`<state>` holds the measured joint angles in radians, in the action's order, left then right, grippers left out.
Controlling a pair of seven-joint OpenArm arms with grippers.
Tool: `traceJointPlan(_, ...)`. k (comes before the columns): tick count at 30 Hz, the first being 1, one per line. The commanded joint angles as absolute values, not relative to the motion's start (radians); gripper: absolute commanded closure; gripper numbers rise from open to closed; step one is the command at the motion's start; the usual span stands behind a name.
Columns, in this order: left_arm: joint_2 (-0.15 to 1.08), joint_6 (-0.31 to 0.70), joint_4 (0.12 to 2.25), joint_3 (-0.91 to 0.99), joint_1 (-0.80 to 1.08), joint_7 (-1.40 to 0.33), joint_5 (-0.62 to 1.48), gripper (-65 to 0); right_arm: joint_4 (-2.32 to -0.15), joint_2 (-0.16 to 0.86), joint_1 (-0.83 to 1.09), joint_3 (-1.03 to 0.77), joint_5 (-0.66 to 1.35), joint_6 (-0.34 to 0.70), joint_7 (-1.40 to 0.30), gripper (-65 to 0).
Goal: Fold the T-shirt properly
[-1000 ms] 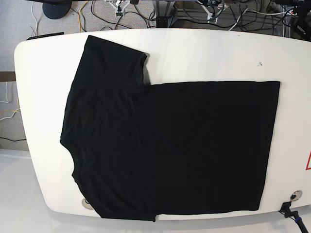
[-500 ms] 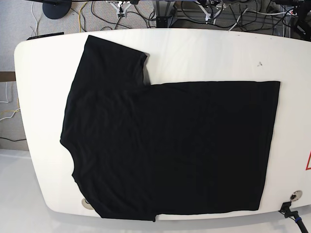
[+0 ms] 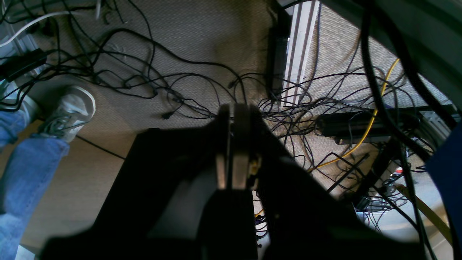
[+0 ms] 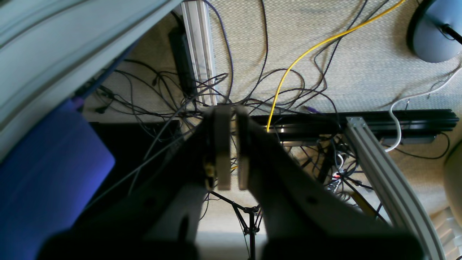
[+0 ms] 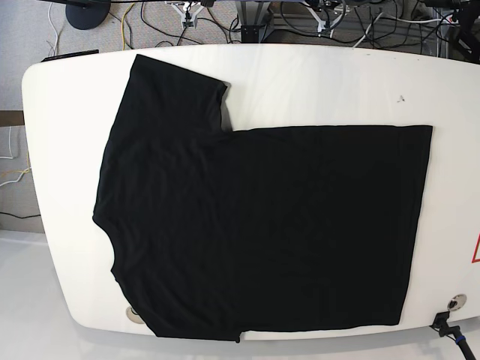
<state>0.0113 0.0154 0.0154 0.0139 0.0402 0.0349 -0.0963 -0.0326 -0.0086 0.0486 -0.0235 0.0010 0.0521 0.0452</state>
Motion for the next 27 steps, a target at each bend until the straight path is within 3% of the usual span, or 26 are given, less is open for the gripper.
traceJointPlan(1,0.016,0.017,0.02,0.013,0.048,0.032,-0.098,0.0,-0.042,-0.009,0.053,-0.024,-0.001,0.062,0.044,-1.6)
traceJointPlan(16,0.041,0.02,0.132,0.006,0.122,0.013,-0.104,0.0,-0.044,0.003,0.077,-0.024,-0.004,0.065,0.035,-1.5)
traceJointPlan(27,0.217,0.051,0.803,-0.014,0.493,-0.038,-0.082,0.0,-0.209,0.113,0.245,-0.019,0.005,0.079,0.032,-1.3)
